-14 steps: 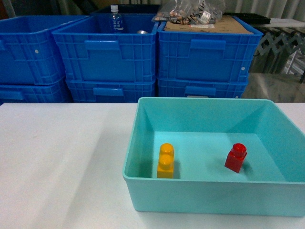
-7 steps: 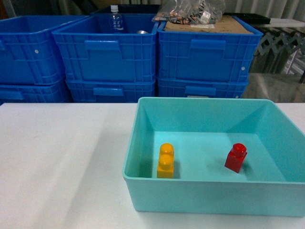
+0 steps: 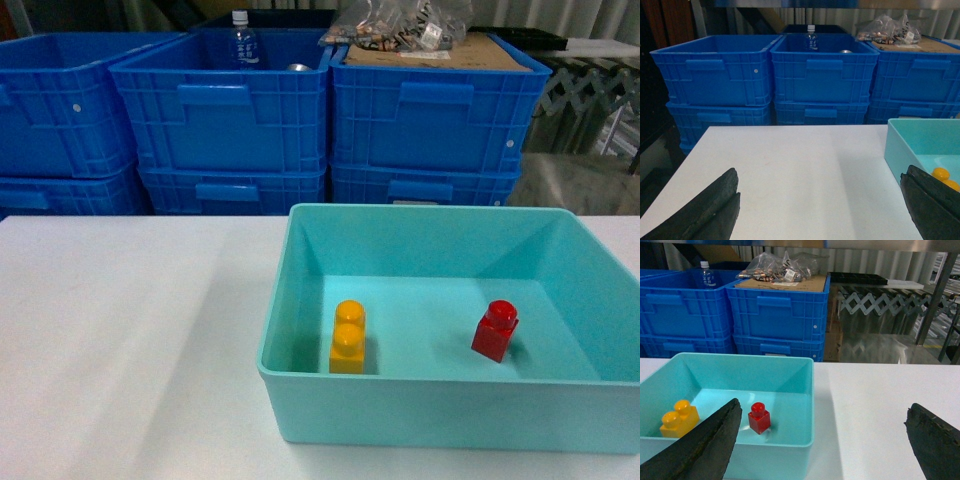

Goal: Pick red block from blue box to shelf

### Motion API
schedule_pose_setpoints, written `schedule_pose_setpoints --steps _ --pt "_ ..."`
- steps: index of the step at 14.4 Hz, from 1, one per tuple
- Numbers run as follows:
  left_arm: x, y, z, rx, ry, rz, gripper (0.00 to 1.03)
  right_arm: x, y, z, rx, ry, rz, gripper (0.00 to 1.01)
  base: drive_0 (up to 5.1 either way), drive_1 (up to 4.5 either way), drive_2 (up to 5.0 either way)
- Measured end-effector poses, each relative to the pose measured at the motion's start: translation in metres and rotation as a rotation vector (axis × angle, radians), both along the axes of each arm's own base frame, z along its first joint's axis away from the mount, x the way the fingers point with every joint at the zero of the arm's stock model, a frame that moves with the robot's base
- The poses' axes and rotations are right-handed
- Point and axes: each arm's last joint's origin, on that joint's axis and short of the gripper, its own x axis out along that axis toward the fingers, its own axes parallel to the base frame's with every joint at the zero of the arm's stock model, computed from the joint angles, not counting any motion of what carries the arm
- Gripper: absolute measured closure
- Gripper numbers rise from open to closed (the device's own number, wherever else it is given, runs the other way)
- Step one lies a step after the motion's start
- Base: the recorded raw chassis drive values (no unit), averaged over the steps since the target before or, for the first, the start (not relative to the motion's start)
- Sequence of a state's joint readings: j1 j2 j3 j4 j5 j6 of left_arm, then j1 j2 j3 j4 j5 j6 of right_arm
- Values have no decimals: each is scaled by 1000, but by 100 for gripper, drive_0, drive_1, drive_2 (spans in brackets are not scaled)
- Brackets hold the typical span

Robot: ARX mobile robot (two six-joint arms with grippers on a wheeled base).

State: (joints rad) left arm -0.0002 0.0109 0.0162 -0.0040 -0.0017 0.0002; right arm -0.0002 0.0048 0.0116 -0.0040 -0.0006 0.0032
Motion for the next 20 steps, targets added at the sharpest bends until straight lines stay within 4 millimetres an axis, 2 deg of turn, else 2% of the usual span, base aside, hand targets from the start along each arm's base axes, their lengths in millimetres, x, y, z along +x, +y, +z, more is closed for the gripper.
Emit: schedule_pose_setpoints --steps 4,5,6,9,11,12,13,14,17,19,20 --pt "0 0 0 0 0 0 5 0 0 0 0 0 0 3 0 0 0" --pt "0 0 0 0 0 1 5 0 0 -2 -3 86 28 3 0 0 0" --pt "0 0 0 0 0 -2 5 5 2 -3 5 213 73 3 0 0 0" --pt "0 0 0 0 0 0 5 28 10 10 -14 252 127 3 0 0 0" --pt "0 0 0 0 0 -1 5 56 21 21 -24 286 168 3 0 0 0" --pt "0 0 0 0 0 -2 5 111 47 26 -52 380 213 3 0 0 0" --pt "0 0 0 0 0 -1 5 135 60 24 -64 432 228 3 0 0 0" --pt "0 0 0 0 0 -1 5 158 73 20 -73 494 245 3 0 0 0" --pt "0 0 0 0 0 -1 5 208 107 -9 -108 681 254 3 0 0 0" --pt "0 0 0 0 0 -1 5 237 120 -25 -152 741 184 3 0 0 0" --pt "0 0 0 0 0 -1 5 250 119 -31 -167 762 131 3 0 0 0"
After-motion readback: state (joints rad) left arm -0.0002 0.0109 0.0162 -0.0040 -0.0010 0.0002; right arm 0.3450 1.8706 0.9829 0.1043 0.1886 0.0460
